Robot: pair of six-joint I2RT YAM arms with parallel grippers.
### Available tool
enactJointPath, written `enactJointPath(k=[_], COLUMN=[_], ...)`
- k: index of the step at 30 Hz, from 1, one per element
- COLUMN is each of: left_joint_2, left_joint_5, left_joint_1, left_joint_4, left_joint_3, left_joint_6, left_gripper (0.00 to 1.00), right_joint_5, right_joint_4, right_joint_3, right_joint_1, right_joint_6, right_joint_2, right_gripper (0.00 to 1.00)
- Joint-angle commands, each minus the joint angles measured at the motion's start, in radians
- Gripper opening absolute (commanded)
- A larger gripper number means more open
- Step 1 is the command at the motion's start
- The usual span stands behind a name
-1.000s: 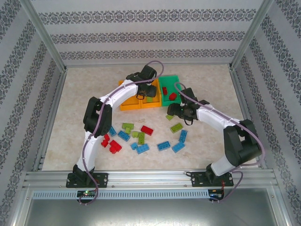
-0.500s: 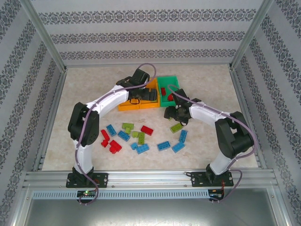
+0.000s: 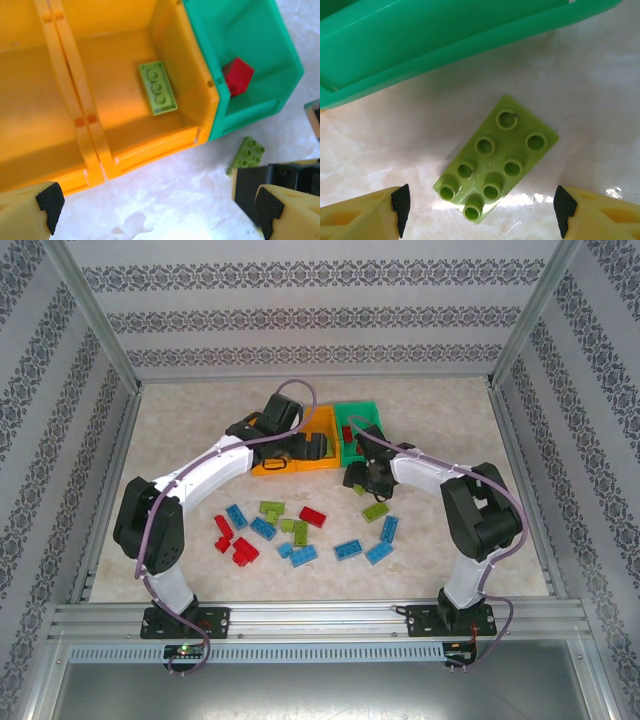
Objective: Sort the legos into containers by color
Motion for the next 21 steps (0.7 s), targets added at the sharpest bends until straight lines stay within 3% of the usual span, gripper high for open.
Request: enactJointPath(k=[1, 12, 21], left_joint_2=[-0.043, -0.062, -0.094], left_joint_5=[0.005, -0.003, -0.019], left_joint_1=[0.008, 0.009, 0.008], left_joint_4=[0.046, 0.045, 0.039], left_joint_3=[-0.029, -0.074, -0.126], left_joint_6=[0.026, 0.042, 0.052], left_gripper=[1.0, 1.0, 1.0], right_joint_5=[0.037, 0.141, 0.141], right_joint_4=[-0.046, -0.189, -0.207], right_joint_3=[0.047, 0.127, 0.108], right_joint_1=[0.013, 0.015, 0.012], right_joint_6=[0.019, -0.094, -0.18], right_joint_2=[0.044, 0.138, 0.158], right_gripper=[0.78, 0.72, 0.56])
